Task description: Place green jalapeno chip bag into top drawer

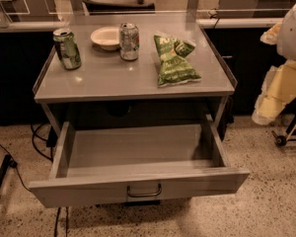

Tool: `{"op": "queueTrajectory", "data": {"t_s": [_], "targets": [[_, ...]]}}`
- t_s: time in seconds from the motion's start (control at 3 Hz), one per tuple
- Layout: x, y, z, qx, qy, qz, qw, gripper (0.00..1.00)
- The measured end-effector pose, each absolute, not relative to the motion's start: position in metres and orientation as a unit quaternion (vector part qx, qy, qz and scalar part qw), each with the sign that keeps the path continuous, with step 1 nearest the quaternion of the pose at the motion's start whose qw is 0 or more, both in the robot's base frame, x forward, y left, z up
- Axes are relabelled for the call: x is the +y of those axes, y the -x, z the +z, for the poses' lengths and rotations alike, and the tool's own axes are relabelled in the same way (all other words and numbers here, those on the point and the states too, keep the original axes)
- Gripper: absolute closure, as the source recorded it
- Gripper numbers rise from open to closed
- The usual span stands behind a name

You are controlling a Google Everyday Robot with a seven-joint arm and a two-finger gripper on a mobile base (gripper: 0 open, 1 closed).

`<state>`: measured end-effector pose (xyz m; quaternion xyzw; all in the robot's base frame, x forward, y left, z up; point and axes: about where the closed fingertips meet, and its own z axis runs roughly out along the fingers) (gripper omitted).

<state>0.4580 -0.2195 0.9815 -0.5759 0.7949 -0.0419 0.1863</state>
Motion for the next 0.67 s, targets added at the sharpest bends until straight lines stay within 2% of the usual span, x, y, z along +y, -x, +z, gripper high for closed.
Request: {"op": "queueTrajectory", "data": {"t_s": [0.67], "targets": [[-0.228,-0.543,0.986,0.84,0.477,-0.039,0.253,0.0]]}}
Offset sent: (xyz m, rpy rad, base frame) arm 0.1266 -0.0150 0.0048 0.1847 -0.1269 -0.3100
